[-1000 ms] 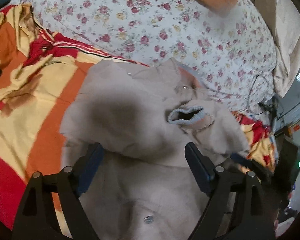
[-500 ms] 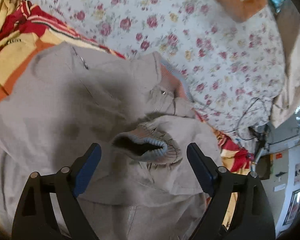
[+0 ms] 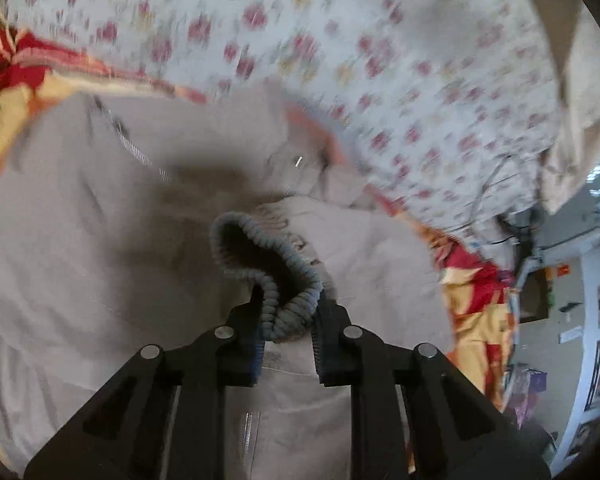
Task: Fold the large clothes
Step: 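Fold the held sleeve across the jacket body toward the left gripper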
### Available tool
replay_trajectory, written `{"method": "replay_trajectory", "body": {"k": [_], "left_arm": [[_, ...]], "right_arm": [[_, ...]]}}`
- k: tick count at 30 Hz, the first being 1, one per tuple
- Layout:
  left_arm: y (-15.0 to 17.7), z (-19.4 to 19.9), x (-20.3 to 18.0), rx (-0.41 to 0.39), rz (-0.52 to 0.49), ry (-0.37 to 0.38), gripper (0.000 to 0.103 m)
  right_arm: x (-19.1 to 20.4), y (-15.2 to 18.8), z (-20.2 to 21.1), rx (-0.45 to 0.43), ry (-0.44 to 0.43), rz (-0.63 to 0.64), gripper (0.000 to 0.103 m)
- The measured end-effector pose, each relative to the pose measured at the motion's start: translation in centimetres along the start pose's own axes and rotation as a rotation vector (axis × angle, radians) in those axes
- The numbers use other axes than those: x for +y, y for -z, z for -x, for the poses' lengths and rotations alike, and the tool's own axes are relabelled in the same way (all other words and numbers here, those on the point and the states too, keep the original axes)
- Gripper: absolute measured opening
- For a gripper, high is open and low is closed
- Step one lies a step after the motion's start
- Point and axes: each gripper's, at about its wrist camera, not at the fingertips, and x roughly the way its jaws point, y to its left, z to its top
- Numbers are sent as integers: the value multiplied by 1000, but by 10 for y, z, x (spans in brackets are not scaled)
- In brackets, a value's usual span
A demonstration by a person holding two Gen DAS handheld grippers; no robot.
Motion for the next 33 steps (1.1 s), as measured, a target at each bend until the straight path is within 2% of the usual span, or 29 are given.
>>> {"method": "replay_trajectory", "body": {"k": [3,5,9,12,14,16,17,18,20,21,22,23,24,25,28,30,33], "left_arm": [[-14,46,13,-77,-16,27,16],[-25,64,32,-99,8,3,16],[-35,61,78,-68,82,-66,16],[-30,51,94,-45,104,-80,16],[-28,45,102,-41,115,-86,16],[-29,43,106,-40,122,-92,16],[-28,43,108,-41,123,-99,16],[-28,39,110,-40,121,-107,16],[-27,34,112,-31,113,-124,17],[-25,32,114,-29,105,-135,18],[-24,32,115,-29,101,-147,25],[-23,32,116,-29,97,-155,40],[-22,33,117,-29,97,-166,48],[-20,36,116,-35,94,-180,57],[-17,51,106,-76,35,-214,57],[-15,66,94,-139,-23,-238,59],[-11,83,80,-224,-60,-235,70]], "right_arm": [[-1,-6,5,-19,15,1,79],[-3,-9,4,-21,23,2,79],[0,-21,-19,-1,103,39,79],[4,-31,-43,27,153,77,79],[5,-39,-50,28,146,57,79],[4,-48,-51,9,88,16,77],[5,-53,-52,-6,58,9,72],[8,-58,-56,-6,67,25,66],[10,-62,-72,29,138,66,37],[8,-60,-87,71,198,94,31],[4,-57,-99,112,234,108,30],[-2,-53,-112,164,261,108,29],[-8,-48,-118,179,246,89,30],[-11,-47,-113,157,233,72,30],[-8,-51,-96,139,229,47,35],[0,-56,-81,100,237,56,40],[11,-66,-74,75,229,78,45]]}}
